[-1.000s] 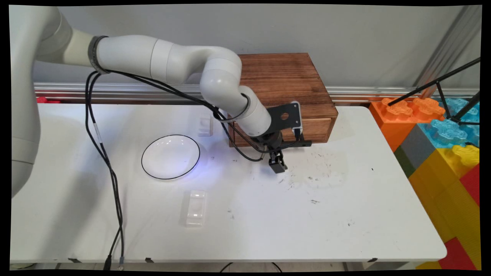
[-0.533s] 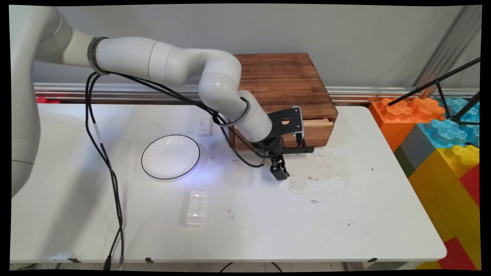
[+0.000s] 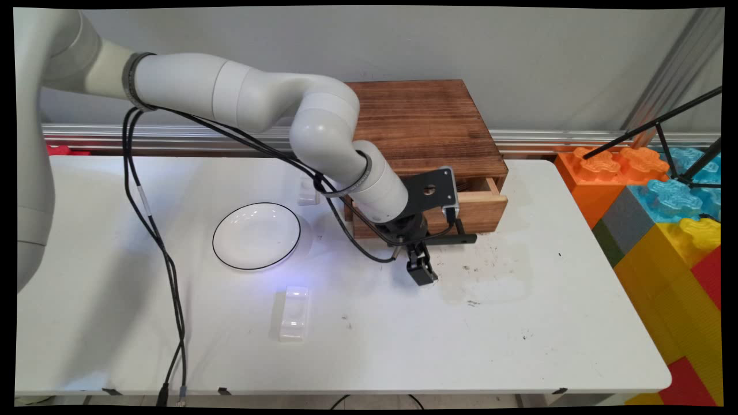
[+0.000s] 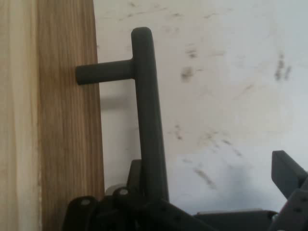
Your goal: Open the drawer
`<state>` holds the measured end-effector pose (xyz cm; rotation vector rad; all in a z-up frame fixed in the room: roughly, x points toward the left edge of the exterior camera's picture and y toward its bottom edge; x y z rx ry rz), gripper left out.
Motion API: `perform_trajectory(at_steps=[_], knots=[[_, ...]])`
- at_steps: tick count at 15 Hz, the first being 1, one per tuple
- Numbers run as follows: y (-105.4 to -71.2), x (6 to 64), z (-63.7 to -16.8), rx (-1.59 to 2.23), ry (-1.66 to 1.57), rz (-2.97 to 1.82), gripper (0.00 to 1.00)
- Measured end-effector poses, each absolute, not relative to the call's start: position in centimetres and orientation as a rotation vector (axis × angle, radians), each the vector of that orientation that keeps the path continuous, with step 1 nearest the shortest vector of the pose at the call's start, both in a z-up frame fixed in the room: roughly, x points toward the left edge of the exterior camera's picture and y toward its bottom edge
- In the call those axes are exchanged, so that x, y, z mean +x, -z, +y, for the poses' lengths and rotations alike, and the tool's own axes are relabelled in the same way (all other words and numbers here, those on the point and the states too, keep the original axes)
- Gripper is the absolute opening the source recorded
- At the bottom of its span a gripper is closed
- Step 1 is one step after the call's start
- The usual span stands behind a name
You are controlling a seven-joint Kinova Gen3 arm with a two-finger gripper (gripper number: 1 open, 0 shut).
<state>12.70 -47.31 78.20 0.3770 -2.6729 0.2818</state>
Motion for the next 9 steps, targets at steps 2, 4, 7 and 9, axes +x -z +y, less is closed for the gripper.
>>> perform_trajectory(at_steps=[2,4,7,9], knots=[[-78.3,12.5,-46.4,0.393,-0.255,-2.666,1.00],[-78.4,12.3,-45.2,0.409,-0.223,-2.658,1.00],[-78.5,11.9,-43.5,0.427,-0.177,-2.646,1.00],[-78.5,11.6,-42.5,0.435,-0.153,-2.638,1.00]])
